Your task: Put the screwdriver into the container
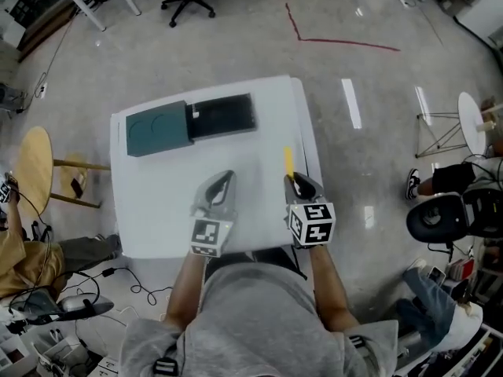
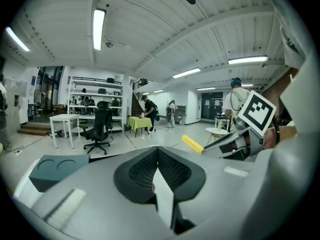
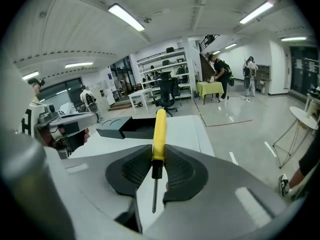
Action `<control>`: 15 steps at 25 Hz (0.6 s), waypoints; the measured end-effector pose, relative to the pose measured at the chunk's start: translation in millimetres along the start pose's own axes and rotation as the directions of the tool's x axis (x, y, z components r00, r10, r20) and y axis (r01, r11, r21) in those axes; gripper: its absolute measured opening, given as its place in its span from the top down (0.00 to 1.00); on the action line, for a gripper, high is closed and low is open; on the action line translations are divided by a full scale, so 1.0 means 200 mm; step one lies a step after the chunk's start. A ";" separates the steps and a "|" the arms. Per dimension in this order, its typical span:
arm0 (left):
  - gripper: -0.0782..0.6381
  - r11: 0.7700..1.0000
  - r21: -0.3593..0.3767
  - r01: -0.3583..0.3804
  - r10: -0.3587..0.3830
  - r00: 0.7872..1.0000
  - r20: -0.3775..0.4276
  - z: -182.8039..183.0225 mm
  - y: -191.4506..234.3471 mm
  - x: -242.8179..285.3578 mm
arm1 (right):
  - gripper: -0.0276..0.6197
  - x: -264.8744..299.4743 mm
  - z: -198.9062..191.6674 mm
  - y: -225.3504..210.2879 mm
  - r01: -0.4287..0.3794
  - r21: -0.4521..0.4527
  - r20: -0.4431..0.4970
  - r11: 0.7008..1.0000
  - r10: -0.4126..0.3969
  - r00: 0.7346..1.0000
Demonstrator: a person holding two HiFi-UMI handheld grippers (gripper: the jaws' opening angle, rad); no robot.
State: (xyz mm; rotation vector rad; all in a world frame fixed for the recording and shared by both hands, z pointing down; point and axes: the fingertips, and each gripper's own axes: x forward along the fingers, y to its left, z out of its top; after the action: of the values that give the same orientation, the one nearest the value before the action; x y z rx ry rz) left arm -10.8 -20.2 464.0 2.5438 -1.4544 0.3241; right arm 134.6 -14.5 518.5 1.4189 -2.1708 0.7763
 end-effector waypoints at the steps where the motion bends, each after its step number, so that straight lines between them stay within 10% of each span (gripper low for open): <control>1: 0.88 1.000 -0.001 -0.013 0.013 1.000 0.010 0.01 0.01 -0.01 | 0.84 -0.01 0.02 0.01 -0.006 -0.015 0.012 1.000 0.006 1.000; 15: 0.88 0.982 -0.009 -0.187 0.187 0.976 0.110 0.21 0.13 -0.21 | 0.84 -0.08 0.30 0.26 -0.111 -0.268 0.123 0.957 0.149 0.981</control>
State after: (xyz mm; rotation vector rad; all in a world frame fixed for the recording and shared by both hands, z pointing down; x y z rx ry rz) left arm -51.2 -9.8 413.1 2.4658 -1.7404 0.2143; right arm 90.0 -25.6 452.5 1.2402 -2.3925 0.4216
